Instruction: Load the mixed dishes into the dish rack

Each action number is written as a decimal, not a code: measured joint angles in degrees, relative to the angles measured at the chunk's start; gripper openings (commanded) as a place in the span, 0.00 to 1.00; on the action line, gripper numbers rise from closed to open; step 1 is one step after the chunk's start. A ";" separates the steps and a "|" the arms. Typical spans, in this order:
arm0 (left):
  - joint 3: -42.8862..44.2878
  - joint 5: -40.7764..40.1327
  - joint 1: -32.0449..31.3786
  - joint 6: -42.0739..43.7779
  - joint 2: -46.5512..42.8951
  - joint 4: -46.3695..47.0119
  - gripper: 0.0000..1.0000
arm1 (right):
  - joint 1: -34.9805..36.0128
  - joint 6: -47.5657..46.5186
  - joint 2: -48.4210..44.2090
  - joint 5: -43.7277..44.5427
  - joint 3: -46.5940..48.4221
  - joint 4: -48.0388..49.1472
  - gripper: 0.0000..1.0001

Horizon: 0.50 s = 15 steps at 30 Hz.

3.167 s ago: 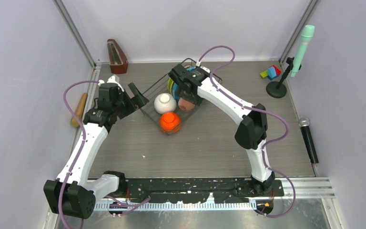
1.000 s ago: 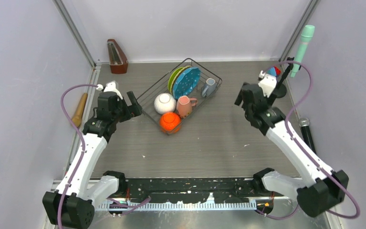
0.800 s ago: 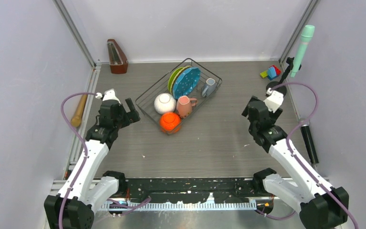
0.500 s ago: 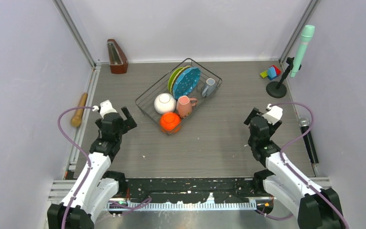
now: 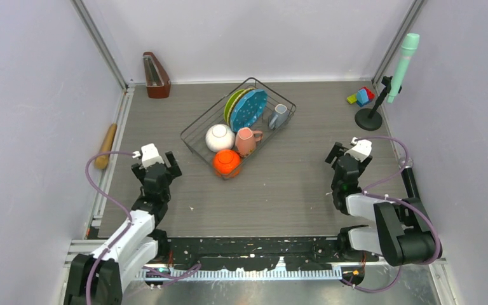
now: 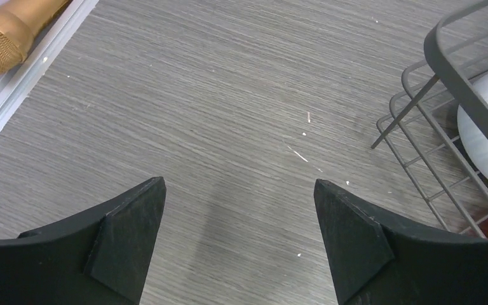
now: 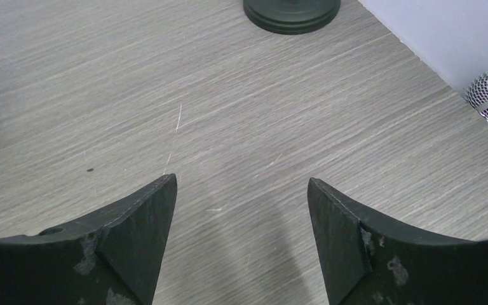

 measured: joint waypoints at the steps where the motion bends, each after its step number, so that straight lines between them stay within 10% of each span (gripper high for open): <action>1: -0.79 -0.09 -0.22 1.38 1.03 1.99 0.93 | -1.01 -0.07 0.28 -1.14 0.00 0.79 0.80; 12: -4.50 -1.55 -0.85 12.20 26.18 33.97 0.94 | -7.87 0.00 17.57 -8.04 0.61 15.54 0.83; 15: -3.58 -1.66 -0.83 14.64 32.22 39.12 0.97 | -8.11 0.09 18.34 -9.09 2.67 12.48 0.98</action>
